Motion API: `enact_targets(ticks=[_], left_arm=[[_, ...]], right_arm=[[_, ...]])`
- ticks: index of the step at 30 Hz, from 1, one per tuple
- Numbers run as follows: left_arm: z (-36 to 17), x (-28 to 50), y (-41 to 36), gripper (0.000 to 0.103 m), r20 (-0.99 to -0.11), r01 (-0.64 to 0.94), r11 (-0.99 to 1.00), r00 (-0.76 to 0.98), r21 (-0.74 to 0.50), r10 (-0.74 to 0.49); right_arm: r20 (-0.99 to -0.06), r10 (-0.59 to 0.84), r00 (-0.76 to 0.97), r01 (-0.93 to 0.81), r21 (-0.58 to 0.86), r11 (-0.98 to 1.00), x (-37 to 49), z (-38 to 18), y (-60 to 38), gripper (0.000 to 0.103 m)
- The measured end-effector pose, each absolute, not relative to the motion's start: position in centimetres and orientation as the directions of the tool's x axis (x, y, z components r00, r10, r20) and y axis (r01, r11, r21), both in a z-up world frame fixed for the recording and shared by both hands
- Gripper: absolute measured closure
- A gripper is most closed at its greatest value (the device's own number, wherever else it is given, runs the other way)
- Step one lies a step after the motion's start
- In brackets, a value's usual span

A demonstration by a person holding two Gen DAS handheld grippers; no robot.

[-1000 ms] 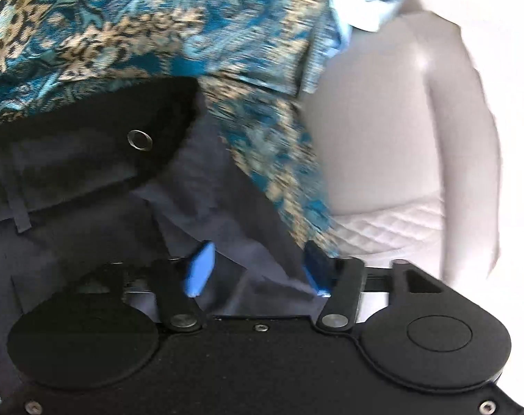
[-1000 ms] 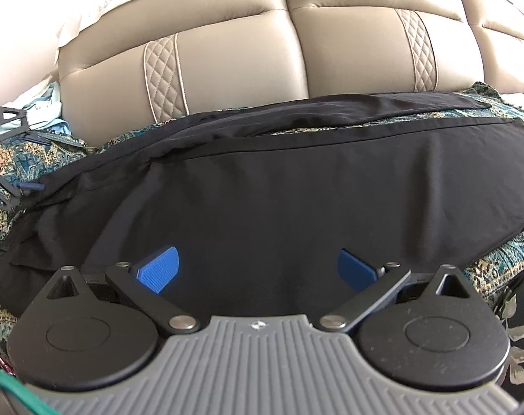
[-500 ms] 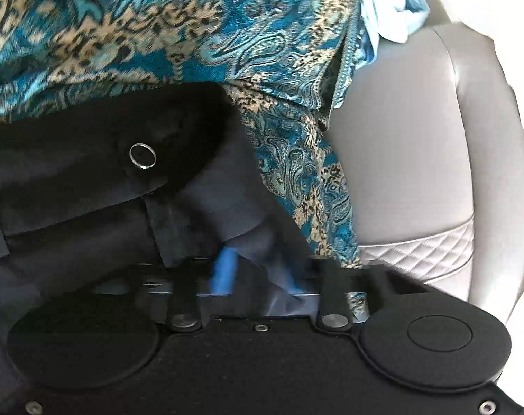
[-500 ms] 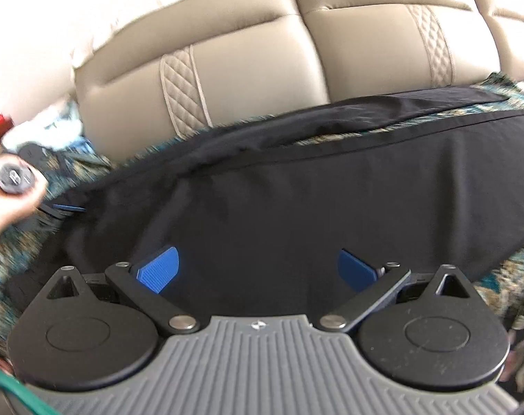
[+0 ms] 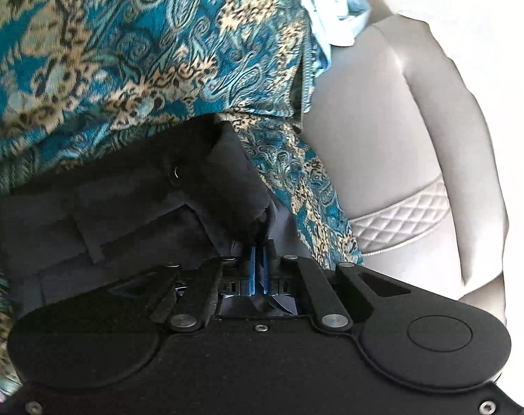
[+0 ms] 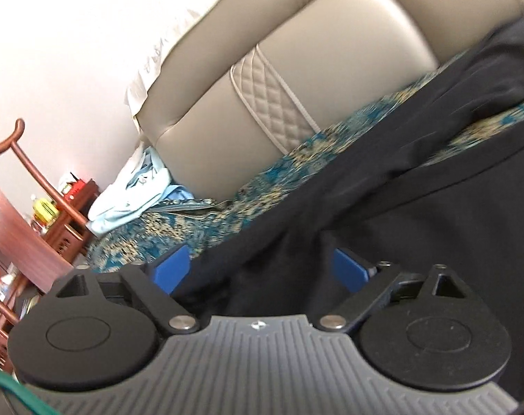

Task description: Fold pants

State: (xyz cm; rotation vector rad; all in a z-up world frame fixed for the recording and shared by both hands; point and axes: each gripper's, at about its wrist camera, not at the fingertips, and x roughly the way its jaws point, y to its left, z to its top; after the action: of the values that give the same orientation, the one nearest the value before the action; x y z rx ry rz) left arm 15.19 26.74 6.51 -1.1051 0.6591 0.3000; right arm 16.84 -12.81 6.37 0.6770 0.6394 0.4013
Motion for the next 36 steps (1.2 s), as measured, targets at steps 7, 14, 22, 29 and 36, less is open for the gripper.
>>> enact_targets(ticks=[7, 14, 22, 29, 36], left_arm=[[6.5, 14.3, 27.1, 0.099, -0.622, -0.511, 0.468, 0.775, -0.721, -0.113], [6.5, 14.3, 26.8, 0.099, -0.617, -0.492, 0.51, 0.78, -0.706, -0.102], [6.1, 14.0, 26.4, 0.099, -0.62, -0.487, 0.535, 0.779, -0.69, -0.09], [5.3, 12.7, 26.2, 0.081, -0.615, -0.471, 0.57, 0.785, -0.673, -0.077], [3.6, 11.8, 27.0, 0.043, -0.589, -0.48, 0.475, 0.801, -0.737, -0.105]], right_arm=[[-0.475, 0.581, 0.661, -0.028, 0.758, 0.652, 23.2, 4.3, -8.9, 0.042], [-0.557, 0.554, 0.619, 0.039, 0.726, 0.687, 26.9, 3.0, -6.7, 0.054], [-0.642, 0.467, 0.608, 0.193, 0.69, 0.698, 29.4, 1.1, -7.4, 0.092], [-0.604, 0.367, 0.708, 0.103, 0.602, 0.792, 24.2, 2.7, -7.5, 0.099], [-0.541, 0.345, 0.767, 0.047, 0.583, 0.811, 17.5, 3.3, -8.1, 0.099]])
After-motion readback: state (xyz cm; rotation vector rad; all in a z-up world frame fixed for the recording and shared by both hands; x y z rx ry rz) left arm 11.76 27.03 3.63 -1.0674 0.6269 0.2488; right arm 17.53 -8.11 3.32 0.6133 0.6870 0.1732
